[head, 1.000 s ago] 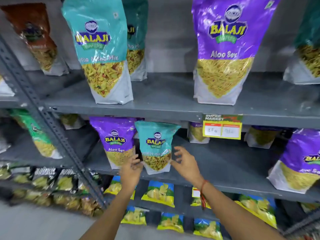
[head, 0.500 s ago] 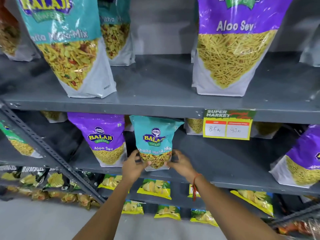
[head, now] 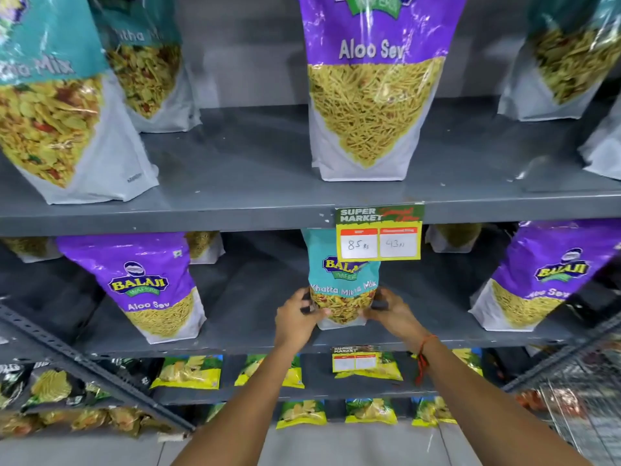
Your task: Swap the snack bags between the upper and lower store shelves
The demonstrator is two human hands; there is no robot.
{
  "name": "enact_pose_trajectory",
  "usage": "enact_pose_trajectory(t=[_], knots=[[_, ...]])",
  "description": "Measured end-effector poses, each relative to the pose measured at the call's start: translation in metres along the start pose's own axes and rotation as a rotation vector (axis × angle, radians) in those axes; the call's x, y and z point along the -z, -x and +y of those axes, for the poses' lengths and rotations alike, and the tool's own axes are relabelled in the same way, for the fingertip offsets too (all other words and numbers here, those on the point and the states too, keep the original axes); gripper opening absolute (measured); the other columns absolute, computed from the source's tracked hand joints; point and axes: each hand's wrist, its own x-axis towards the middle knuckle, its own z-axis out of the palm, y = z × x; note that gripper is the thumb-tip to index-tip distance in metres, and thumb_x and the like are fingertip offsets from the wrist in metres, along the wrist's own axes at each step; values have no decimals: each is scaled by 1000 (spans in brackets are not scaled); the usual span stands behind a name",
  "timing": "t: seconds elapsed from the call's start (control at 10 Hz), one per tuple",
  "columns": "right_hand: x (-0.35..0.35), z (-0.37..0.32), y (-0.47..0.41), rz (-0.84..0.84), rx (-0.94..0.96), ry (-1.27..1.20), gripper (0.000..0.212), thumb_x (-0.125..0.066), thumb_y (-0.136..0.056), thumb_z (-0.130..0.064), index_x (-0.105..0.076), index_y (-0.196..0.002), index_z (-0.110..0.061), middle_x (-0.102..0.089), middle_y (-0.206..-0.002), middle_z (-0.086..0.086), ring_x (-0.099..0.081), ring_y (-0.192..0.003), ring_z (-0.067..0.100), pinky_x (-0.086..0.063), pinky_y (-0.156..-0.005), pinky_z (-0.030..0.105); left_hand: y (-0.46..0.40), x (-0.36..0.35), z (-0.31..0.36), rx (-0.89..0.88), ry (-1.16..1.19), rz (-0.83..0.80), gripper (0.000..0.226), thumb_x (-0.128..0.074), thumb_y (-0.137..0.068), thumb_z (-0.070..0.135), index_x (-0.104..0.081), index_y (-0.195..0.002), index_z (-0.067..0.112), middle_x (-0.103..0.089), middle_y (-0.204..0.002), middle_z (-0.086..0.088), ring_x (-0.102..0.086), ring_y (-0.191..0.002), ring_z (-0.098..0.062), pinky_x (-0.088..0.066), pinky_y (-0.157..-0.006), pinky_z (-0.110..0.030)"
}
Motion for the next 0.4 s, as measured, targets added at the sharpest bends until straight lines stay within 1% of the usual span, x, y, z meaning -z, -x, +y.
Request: enact_pose_trajectory(t=[0.1,0.2,0.3,0.4], knots=[[5,3,0,9,-11,-7,47,-82,-79,-11,-60,-118,-22,-69,-105,-7,-66,-112,25,-59,-84,28,-1,-6,5,15,4,-1,62,-84,-68,39,-61,-124,25,-77,-106,-3,-69,-97,-13,-50,-80,-28],[2,1,6,19,2,-5,56,-81,-80,-15,-56,-131,-14,-68,-114,-2,-64,-115,24,-53,-70,11,0,-7,5,40,18,-23,65,-82,-70,38,-58,-128,25,-74,-114,-5,-67,-109,-19,-49,-91,-34],[-5,2,13,73,1,17,69,-85,-76,-21,-46,-132,-14,-58,-130,4,-62,-116,28,-54,-89,36,7,-5,5,37,17,-7,71,-81,-72,40,-53,-135,24,-73,-117,-5,-66,-112,-20,-48,-94,-37],[-16,-3,33,244,53,71,70,-90,-69,-29,-40,-118,-21,-52,-124,5,-59,-112,24,-53,-92,40,27,-2,8,-28,46,58,54,-78,-75,39,-62,-126,26,-76,-109,-2,-67,-89,-5,-49,-76,-18]])
